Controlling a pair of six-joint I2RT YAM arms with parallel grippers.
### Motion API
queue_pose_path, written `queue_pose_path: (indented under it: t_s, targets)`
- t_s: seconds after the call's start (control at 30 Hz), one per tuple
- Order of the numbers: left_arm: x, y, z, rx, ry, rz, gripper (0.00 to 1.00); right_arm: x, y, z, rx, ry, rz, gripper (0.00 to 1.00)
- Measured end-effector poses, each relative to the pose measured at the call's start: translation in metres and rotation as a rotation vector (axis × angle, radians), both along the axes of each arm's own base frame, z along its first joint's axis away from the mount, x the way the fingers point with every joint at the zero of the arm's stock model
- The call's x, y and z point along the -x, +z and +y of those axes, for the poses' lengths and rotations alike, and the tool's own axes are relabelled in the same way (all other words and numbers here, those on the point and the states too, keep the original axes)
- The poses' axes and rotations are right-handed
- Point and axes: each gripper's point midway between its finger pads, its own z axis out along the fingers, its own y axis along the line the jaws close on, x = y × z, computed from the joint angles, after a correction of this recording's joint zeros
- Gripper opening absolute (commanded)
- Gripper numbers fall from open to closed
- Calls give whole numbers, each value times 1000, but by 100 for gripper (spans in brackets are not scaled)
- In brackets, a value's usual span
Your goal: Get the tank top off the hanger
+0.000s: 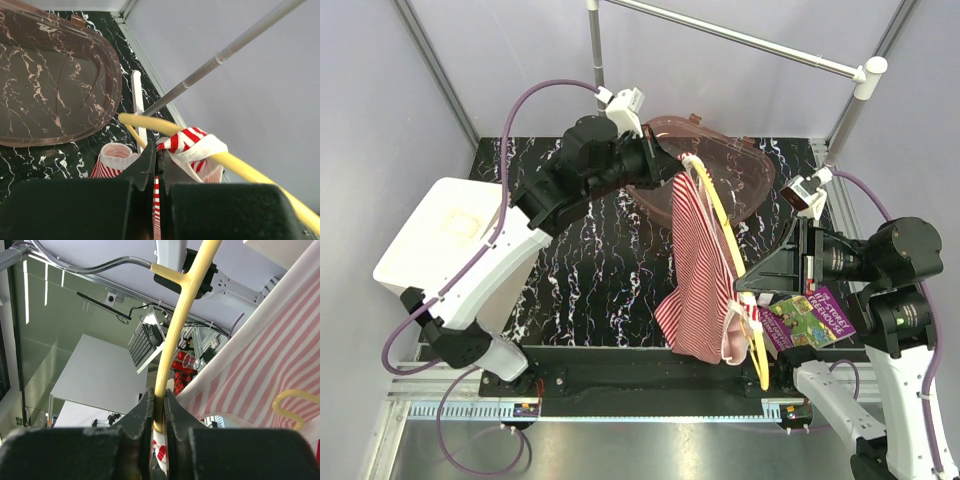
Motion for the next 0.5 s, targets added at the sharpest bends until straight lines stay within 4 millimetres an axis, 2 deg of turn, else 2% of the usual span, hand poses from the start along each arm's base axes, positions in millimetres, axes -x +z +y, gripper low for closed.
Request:
queue_pose_path:
  t_s: [0.13,0.27,0.5]
  targets:
    - [-10,-5,-7,-4,14,35,0,4,3,1,-6,14,-4,0]
    - [-16,-19,-11,-26,26,75,0,6,5,4,-9,28,3,0]
    - [-38,-39,8,-81,112,115,0,16,8,3,-19,48,-14,0]
